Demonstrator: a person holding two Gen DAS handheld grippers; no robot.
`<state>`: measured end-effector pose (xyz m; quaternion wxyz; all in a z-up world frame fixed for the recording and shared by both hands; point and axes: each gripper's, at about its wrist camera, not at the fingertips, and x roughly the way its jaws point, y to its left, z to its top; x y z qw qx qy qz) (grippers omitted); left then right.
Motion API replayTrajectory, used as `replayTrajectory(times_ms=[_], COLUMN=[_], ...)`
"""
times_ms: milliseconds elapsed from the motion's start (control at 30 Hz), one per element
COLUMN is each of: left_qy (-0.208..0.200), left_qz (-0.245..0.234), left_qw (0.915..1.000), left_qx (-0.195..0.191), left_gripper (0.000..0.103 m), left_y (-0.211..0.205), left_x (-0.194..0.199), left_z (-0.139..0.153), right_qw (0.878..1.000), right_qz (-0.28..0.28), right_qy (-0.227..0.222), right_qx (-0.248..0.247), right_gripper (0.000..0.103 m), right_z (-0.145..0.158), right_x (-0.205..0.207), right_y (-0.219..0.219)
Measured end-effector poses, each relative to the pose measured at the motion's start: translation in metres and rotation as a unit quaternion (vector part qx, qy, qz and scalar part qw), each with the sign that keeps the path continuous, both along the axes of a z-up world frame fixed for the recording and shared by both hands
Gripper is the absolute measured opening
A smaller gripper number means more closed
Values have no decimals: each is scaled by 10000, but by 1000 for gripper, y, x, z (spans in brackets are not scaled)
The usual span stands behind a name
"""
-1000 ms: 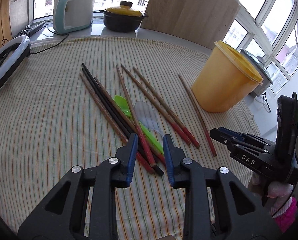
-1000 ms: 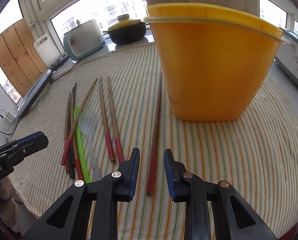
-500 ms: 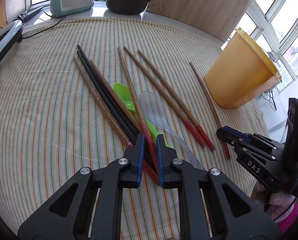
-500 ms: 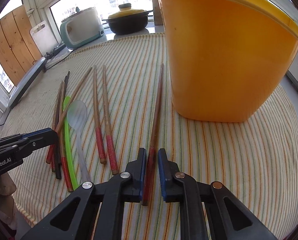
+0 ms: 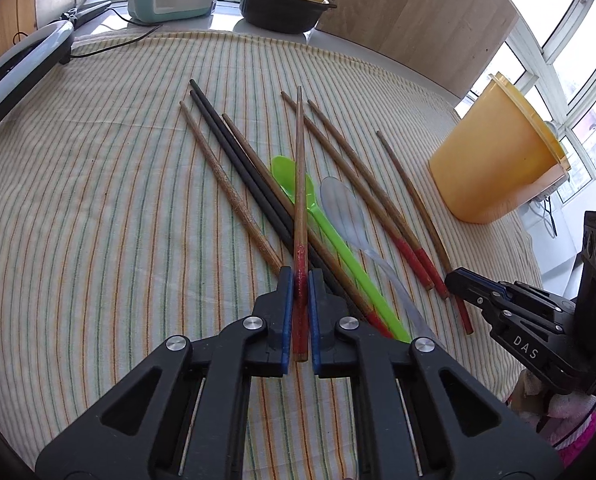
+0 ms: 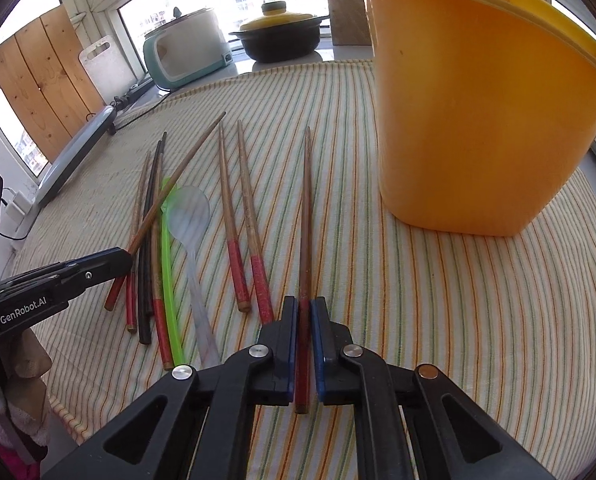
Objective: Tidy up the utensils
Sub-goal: 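Close the left tool on a wooden chopstick while the right tool grasps another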
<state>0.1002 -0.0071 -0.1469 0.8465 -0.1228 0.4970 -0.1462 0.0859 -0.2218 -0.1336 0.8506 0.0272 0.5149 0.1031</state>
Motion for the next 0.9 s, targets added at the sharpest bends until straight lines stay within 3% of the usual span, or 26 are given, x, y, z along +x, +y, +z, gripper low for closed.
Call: replayTrajectory(times_ms=[267, 467, 567, 700, 900], left_qy=[48, 127, 194, 146, 10], left_qz=[182, 226, 181, 175, 198], left_qw=[9998, 9996, 9994, 9991, 9985], left_qx=[85, 124, 205, 363, 514], left_gripper=[5, 5, 6, 24, 24], left_y=[25, 35, 36, 38, 39], left_x=[-17, -21, -23, -17, 8], left_z=[-3, -4, -4, 2, 11], right_qw=[9996, 9996, 9995, 9996, 9982], right_qz=[113, 257, 273, 257, 396], right_qy=[110, 104, 128, -50, -300], right_qx=[250, 102, 135, -43, -341], right_gripper=[5, 7, 24, 26, 24], right_z=[-1, -2, 0, 11, 27], right_x=[-10, -12, -8, -2, 14], right_y=[12, 23, 20, 14, 24])
